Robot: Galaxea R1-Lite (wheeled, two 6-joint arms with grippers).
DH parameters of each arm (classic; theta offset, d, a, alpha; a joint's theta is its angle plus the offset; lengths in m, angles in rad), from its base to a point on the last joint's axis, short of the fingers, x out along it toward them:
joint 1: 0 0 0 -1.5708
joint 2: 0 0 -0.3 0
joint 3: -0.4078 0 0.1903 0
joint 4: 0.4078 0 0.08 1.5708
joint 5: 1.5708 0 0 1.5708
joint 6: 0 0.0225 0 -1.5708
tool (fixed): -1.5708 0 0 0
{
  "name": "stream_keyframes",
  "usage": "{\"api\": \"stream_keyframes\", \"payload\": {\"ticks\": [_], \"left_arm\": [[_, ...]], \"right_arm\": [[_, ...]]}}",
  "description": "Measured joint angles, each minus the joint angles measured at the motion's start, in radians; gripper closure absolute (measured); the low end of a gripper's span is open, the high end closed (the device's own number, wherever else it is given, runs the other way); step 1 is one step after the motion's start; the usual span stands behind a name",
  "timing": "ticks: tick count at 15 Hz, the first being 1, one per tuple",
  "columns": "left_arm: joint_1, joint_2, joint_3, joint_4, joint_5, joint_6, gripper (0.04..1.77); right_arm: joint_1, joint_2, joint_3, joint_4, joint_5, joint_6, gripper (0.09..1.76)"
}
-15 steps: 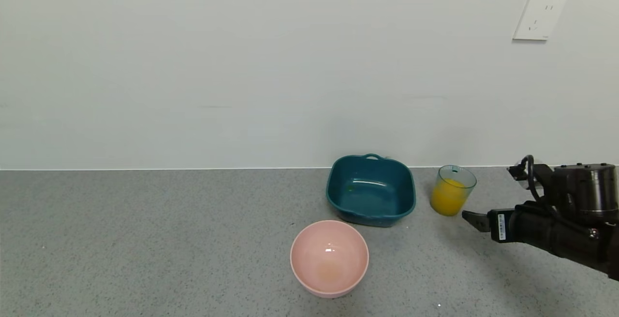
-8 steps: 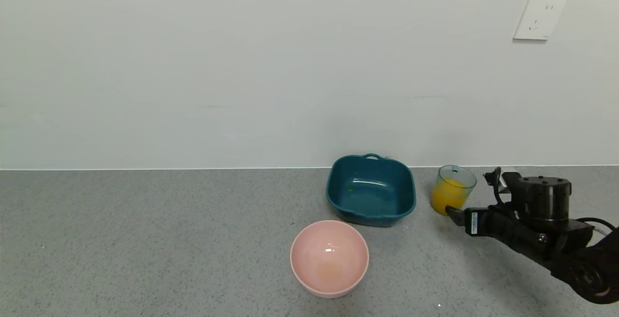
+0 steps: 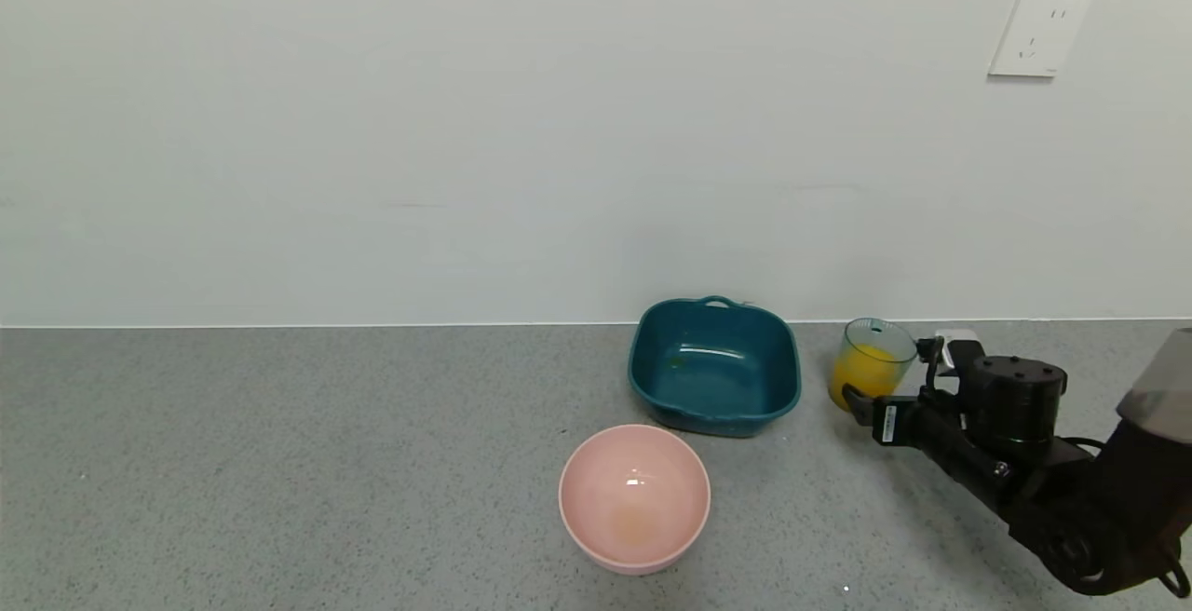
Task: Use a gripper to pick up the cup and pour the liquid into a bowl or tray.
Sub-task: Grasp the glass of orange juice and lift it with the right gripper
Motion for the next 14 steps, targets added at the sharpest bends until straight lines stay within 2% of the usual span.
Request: {"api": "stream_keyframes", "payload": {"ticks": [5, 14], "left_arm": [[0.0, 0.0, 0.0, 0.0, 0.0, 0.0, 0.09], [0.0, 0.0, 0.0, 0.0, 0.0, 0.0, 0.09]], "right_arm": [[0.01, 0.096, -0.021, -0.118, -0.023, 0.001, 0.14], [-0.004, 0.219, -0.121, -0.221, -0.056, 0.0, 0.14]]}}
